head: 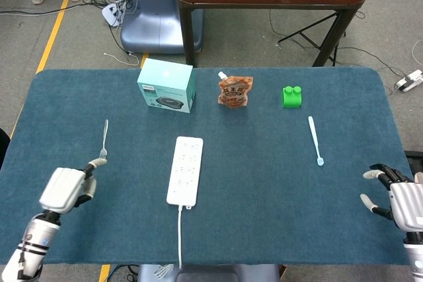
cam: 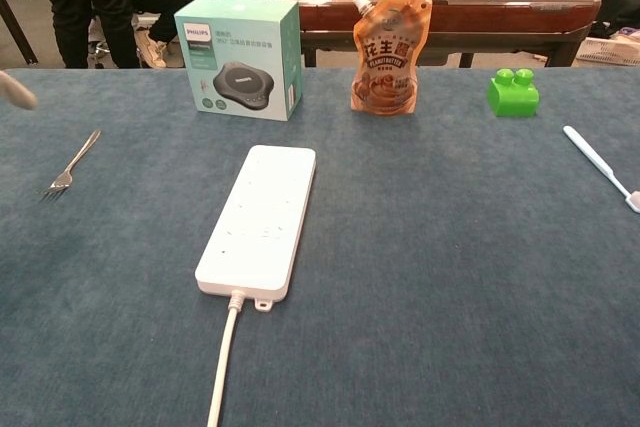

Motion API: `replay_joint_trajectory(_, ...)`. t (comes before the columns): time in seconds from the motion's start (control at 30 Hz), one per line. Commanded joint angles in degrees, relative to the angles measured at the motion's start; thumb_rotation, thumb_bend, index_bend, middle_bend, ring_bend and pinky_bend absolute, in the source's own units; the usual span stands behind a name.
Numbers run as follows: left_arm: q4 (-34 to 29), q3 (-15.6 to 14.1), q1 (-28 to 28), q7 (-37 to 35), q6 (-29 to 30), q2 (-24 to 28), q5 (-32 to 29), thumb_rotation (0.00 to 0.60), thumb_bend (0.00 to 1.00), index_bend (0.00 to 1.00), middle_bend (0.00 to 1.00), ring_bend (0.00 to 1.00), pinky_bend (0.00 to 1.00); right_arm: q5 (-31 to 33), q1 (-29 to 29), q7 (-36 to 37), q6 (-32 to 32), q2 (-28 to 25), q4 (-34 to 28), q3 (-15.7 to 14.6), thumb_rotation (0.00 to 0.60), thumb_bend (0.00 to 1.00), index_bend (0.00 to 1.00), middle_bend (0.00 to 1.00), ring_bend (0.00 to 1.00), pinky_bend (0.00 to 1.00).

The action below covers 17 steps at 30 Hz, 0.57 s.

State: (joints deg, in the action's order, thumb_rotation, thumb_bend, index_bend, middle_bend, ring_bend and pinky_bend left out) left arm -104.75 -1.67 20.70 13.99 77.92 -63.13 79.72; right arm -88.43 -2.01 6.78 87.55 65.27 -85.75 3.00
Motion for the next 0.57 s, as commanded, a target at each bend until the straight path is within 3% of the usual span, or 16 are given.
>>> replay_joint_trajectory(0.03, 1.7, 0.4, -3.9, 2.2, 5.6, 0.3, -1.9, 0.6, 0.63, 0.35, 0.63, 0.6, 0.86, -0.1, -0.2, -0.5, -0.2, -0.2, -0.5, 0.0, 0.6, 0.17, 0.39, 0.31, 0.32, 0.51)
replay_joint_trajectory(0.2, 2.7, 0.2, -8.0, 5.0, 9.3, -0.5, -4.3, 0.6, 0.63, 0.44, 0.58, 0.56, 0.8, -0.1, -0.1, -1.3, -0.1, -0.3, -1.3, 0.0, 0.6, 0.17, 0.39, 0.31, 0.32, 0.51)
replay_joint_trajectory(0.57, 5.8, -0.2, -12.6, 3.3, 11.2, -1.3, -4.1, 0.6, 0.63, 0.45, 0.58, 0.56, 0.8, 0.5, 0.7, -1.1, 0.5, 0.7, -1.0, -0.5, 0.6, 0.17, 0.39, 0.31, 0.31, 0.51)
